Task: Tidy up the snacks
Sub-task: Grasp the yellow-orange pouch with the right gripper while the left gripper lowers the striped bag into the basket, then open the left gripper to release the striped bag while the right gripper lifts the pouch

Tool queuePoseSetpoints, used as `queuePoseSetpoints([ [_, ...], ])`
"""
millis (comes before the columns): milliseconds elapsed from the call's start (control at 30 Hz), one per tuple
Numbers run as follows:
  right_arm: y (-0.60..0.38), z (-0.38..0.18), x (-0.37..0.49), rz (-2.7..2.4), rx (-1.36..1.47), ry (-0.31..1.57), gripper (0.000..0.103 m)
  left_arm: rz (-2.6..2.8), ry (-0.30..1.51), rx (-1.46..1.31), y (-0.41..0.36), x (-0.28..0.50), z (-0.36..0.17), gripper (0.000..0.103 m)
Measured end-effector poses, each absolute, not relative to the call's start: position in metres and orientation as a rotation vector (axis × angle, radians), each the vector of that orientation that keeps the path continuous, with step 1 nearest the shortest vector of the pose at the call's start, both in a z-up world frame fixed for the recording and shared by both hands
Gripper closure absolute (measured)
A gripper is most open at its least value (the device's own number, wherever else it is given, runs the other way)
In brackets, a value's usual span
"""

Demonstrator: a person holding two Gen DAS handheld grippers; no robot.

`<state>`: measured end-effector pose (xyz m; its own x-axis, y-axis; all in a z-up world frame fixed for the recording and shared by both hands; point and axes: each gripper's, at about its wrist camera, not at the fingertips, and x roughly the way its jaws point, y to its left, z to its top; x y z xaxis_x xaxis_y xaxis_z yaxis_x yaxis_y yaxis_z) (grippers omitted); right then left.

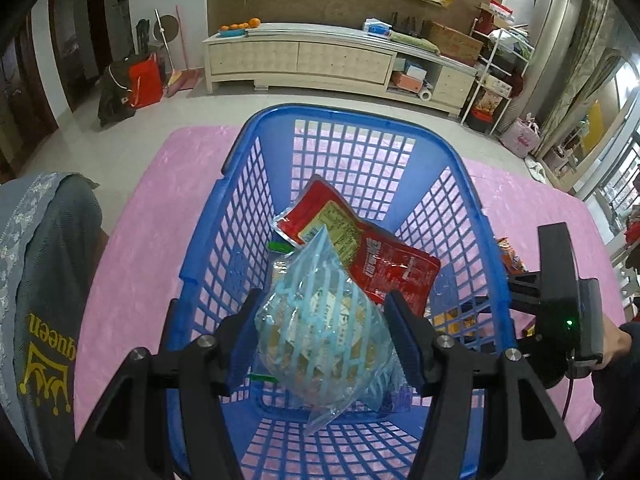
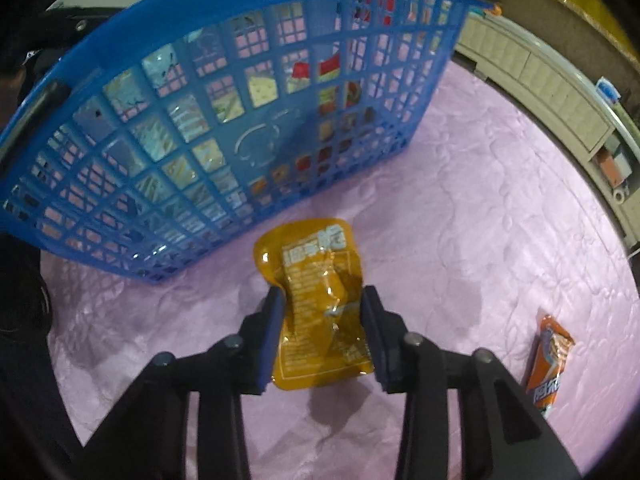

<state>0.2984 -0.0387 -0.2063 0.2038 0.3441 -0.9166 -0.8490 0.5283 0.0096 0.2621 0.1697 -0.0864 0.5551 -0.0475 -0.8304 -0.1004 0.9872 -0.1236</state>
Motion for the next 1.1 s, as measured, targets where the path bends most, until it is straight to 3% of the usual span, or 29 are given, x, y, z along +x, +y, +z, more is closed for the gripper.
queuePoseSetpoints([
  [233, -0.016, -0.203, 0.281, 0.845, -0.674, 1.051, 0.061, 0.018, 0.972, -0.158, 0.167, 0.262, -0.084, 0.044],
  [367, -0.012, -0.203, 0.286, 0.861, -0.628, 1.088, 0.046, 0.009, 0.967, -0.155, 0.165, 0.263, -0.083, 0.044],
  [467, -0.007, -0.202, 0.282, 0.862, -0.648, 1.081, 0.046, 0.002, 0.963, -0.146, 0.167, 0.264, -0.083, 0.044],
  [567, -0.009, -0.200, 0.281, 0.862, -0.612, 1.080, 0.049, -0.001, 0.963, -0.139, 0.169, 0.269, -0.081, 0.044],
  [700, -0.020, -0.198, 0.283, 0.854, -0.602, 1.088, 0.063, -0.024, 0.985, -0.093, 0.164, 0.286, -0.080, 0.044],
  [867, -0.022, -0.197, 0.295, 0.839, -0.581, 1.091, 0.069, -0.058, 1.065, -0.094, 0.166, 0.307, -0.094, 0.043],
  [1100, -0.044, -0.193, 0.287, 0.809, -0.508, 1.041, 0.076, -0.056, 1.010, -0.103, 0.170, 0.308, -0.091, 0.034],
])
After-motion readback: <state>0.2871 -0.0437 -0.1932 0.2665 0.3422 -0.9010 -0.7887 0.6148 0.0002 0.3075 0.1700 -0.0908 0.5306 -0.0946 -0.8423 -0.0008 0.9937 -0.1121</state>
